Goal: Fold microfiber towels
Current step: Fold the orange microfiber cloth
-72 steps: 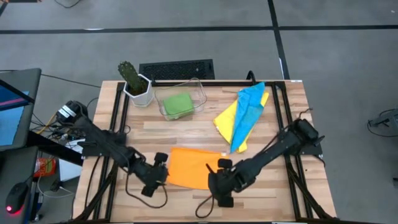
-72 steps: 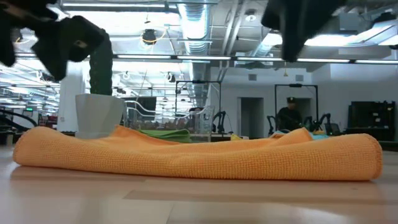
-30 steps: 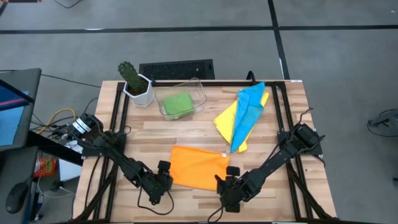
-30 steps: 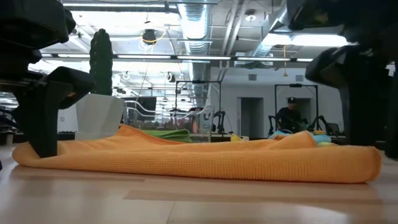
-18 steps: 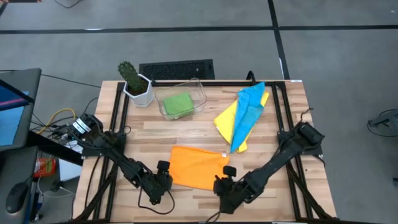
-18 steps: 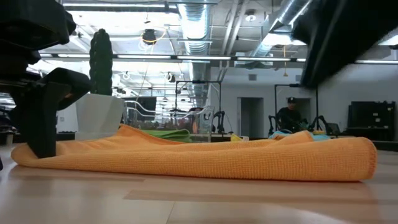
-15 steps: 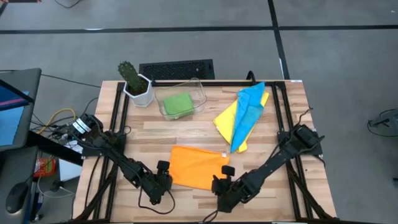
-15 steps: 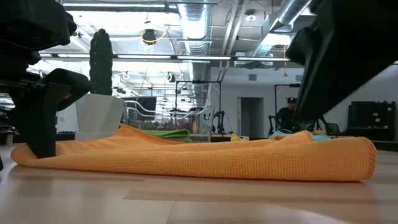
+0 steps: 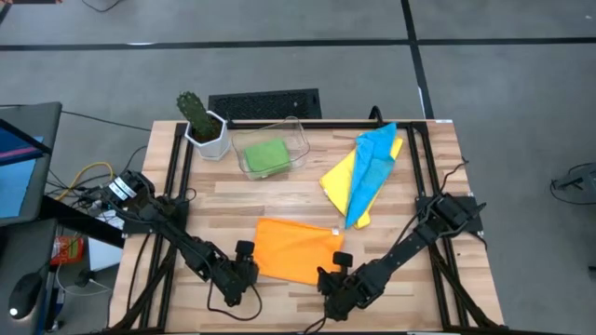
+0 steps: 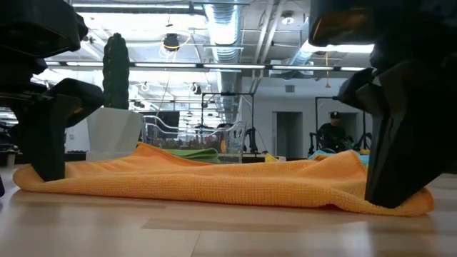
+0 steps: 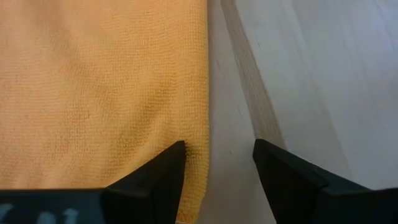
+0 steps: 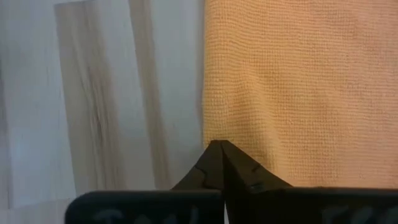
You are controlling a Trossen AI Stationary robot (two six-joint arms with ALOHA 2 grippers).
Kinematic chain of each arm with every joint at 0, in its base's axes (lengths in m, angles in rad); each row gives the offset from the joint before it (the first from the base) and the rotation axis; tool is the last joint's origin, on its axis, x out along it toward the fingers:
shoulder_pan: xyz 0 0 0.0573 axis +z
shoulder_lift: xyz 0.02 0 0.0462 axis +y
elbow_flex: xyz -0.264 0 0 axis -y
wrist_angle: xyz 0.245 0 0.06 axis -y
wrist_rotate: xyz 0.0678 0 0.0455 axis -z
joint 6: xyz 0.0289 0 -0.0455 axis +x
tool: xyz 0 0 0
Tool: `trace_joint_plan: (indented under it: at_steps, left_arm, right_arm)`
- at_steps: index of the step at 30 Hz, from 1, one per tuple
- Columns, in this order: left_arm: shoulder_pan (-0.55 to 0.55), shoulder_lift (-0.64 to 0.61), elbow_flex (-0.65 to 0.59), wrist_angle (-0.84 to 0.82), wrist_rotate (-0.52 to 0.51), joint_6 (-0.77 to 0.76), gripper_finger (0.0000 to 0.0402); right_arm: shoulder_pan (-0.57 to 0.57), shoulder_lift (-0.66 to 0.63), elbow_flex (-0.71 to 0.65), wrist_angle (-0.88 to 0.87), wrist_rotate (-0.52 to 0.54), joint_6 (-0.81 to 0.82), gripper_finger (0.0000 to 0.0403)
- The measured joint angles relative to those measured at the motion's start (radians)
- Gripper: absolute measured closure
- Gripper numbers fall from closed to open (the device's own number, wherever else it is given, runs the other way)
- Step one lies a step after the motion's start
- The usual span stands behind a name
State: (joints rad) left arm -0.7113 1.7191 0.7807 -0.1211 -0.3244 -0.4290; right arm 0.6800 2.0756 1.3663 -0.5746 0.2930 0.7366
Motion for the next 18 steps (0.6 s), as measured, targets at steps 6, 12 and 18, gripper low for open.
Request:
trace_joint_plan:
  at_steps: [6, 12, 18]
  left_arm:
    - [0.0, 0.007, 0.002, -0.001, 0.002, 0.025, 0.0246]
    - [-0.004, 0.038, 0.004, -0.007, -0.003, 0.003, 0.028]
    - [-0.004, 0.043, 0.004, -0.006, -0.006, -0.001, 0.03]
  right_arm:
    - [0.003, -0.002, 0.0, 0.0, -0.007, 0.011, 0.0372]
    - [0.01, -0.015, 0.0, -0.006, -0.008, 0.021, 0.0357]
    - [0.035, -0.124, 0.004, -0.018, 0.012, -0.005, 0.036]
